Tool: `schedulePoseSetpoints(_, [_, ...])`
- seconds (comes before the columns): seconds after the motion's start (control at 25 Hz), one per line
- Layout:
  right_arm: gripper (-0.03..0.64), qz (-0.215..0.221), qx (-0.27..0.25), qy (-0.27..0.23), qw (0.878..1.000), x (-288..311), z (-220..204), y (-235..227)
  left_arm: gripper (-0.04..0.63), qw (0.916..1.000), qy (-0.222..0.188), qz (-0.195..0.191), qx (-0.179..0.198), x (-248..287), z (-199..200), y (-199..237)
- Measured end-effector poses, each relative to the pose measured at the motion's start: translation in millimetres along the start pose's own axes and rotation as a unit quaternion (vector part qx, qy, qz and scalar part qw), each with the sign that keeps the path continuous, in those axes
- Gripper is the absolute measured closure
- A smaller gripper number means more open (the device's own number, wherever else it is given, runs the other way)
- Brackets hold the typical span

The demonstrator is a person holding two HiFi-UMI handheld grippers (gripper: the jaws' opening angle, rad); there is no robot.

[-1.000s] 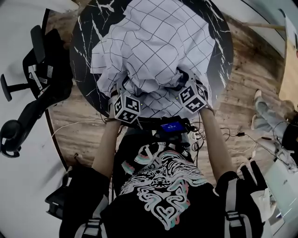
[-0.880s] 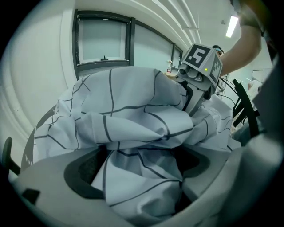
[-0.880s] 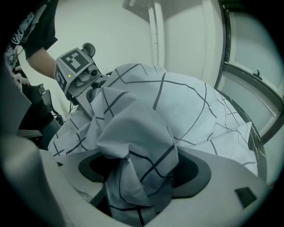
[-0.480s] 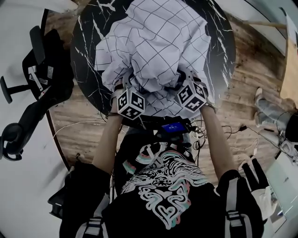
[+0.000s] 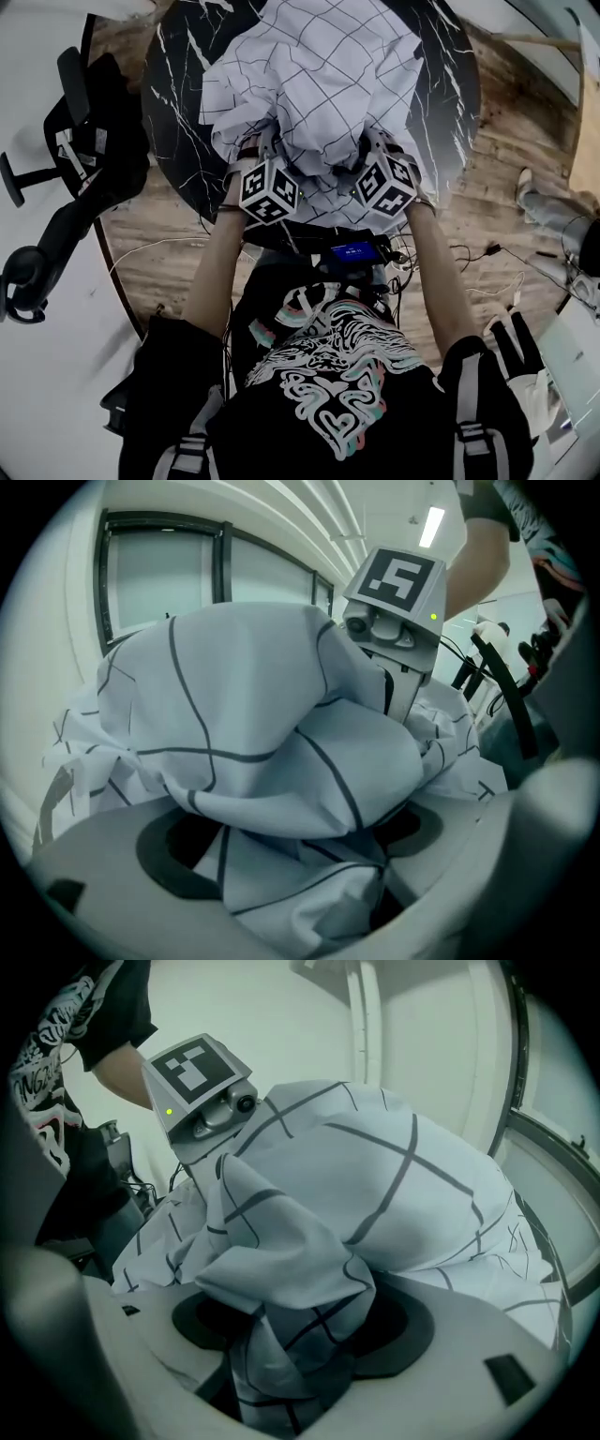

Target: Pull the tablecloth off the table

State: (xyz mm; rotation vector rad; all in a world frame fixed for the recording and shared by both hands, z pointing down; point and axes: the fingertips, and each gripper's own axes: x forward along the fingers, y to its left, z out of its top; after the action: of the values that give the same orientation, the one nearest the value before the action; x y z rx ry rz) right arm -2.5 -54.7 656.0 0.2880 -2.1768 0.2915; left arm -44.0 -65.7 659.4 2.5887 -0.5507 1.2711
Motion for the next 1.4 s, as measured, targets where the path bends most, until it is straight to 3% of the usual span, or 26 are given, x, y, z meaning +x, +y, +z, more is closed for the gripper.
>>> schedulePoseSetpoints(0.2, [0.276,-0.010,0.001,-0.019,1.000,-0.6,2.9,1.3,0.098,0.9991,0.003,-0.024,0.033,4.9,7.1,-0.7])
schedulePoseSetpoints(1.16, [0.288,-0.007,0.006,-0.050,0.999,-4.1,4.2,2.3,0.103,0.9954,-0.013,-0.054,0.079,12.6,23.9,-6.5])
schedulePoseSetpoints(1.4, [0.305,-0.003,0.002,-0.057,0.998,-5.8,8.1,5.6,0.106,0.9921,-0.034,-0.061,0.105,11.4,30.1,-9.5])
